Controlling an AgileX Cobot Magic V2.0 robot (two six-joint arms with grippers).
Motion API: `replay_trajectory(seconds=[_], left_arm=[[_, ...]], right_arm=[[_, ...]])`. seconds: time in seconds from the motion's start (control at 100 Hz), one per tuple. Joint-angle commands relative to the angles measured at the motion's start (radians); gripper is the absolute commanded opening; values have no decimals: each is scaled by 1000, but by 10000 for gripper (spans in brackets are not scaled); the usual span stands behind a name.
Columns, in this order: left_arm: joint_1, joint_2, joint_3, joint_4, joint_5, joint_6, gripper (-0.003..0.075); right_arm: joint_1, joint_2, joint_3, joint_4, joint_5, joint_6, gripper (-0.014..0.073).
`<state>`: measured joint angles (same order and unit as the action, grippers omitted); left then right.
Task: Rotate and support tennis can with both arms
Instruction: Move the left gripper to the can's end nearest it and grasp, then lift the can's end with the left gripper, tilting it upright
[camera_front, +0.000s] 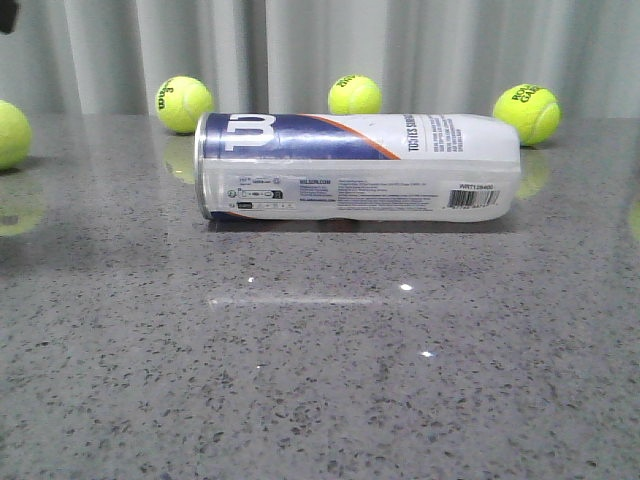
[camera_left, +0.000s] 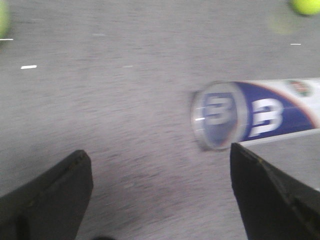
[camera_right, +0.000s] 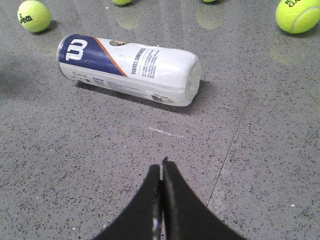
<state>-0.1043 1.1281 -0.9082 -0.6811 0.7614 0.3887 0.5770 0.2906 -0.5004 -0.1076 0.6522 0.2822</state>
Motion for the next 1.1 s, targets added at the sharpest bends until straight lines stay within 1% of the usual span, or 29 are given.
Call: replay_trajectory(seconds=[0.0,0.05,0.17,0.32,0.46,0.61,0.72,0.78,0.85,0.92,0.97,0.99,1.01,1.03,1.09], left_arm=[[-14,56,-64,-230,9,130,545],[-14,98,-84,-313,39,168,545],[-14,203,-136,-427,150,232,545],[-19,322,-188,-460,231,234,545],[-66,410,-238,-514,296,259,544],[-126,485,-269,-535,313,256,542],[-151,539,-274,-601,317,263,542],[-161,564,-278,-634,332,293,536],[-170,586,-278,-685,359,321,492],[-172,597,-278,-719,385,358,417],[-172,599,-278,-735,395,364,330],[-172,599,-278,-738,398,364,307],[-172,599,-278,-740,400,365,245],[-172,599,-278,-742,402,365,232],[-170,599,-278,-746,412,367,126]], right_arm=[[-5,9,-25,-15,-80,-6,-66],[-5,9,-25,-15,-80,-6,-66],[-5,9,-25,-15,-80,-6,-66],[-5,9,-25,-15,-80,-6,-66],[-5,9,-25,-14,-80,-6,-66],[-5,9,-25,-14,-80,-6,-66],[-5,9,-25,-14,-80,-6,-66],[-5,9,-25,-14,-80,-6,-66],[-5,9,-25,-14,-80,-6,-66],[-5,9,-25,-14,-80,-6,-66],[-5,9,-25,-14,-80,-6,-66],[-5,9,-25,-14,-80,-6,-66],[-5,9,-25,-14,-80,-6,-66],[-5,9,-25,-14,-80,-6,-66],[-5,9,-25,-14,-80,-6,-66]])
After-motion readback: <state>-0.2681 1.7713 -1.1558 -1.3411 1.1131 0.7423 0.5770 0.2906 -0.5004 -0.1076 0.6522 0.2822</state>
